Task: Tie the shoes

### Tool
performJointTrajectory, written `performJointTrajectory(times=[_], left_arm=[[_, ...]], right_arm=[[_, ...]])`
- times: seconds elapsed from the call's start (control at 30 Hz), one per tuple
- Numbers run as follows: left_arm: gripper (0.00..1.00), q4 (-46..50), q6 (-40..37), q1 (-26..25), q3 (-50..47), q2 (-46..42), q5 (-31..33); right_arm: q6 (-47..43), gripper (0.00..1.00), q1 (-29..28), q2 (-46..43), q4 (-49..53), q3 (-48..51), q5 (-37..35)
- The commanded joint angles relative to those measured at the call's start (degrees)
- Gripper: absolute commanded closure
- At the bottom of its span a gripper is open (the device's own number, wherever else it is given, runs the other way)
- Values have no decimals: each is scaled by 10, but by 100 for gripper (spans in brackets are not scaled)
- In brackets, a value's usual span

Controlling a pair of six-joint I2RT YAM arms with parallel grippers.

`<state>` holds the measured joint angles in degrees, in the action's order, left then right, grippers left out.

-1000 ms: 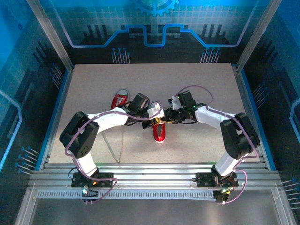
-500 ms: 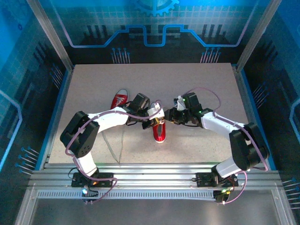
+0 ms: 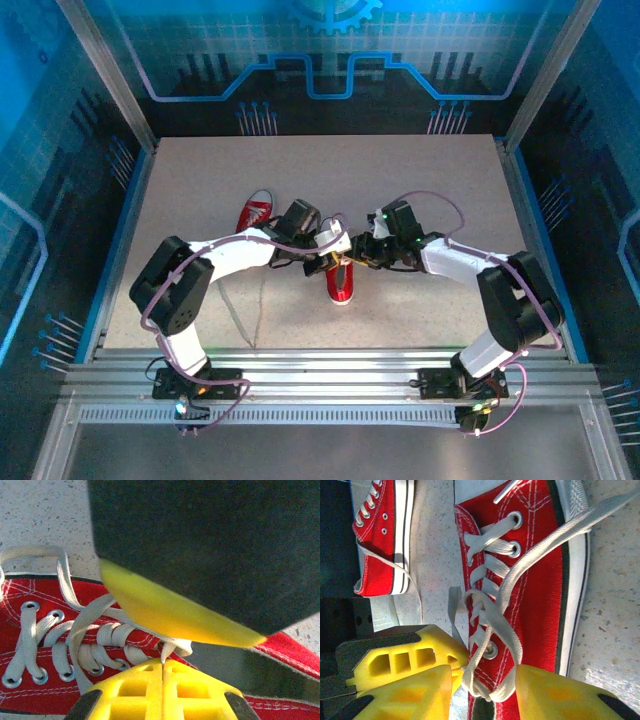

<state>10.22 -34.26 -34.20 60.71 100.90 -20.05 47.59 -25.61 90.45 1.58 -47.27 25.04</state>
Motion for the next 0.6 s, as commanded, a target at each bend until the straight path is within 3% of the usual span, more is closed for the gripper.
performJointTrajectory(times=[0.0,0.17,0.4,0.57], left_arm=[[100,14,11,-3,18,9,-23],[100,14,12,-3,18,9,-23],[100,15,11,-3,18,9,-23],[100,15,12,-3,17,7,-19]], right_arm=[[8,60,-10,-11,10,0,-19],[15,65,-20,-2,-7,-2,-6],[6,90,-32,-1,6,-15,-14],[-26,99,-34,-22,72,-28,-52]])
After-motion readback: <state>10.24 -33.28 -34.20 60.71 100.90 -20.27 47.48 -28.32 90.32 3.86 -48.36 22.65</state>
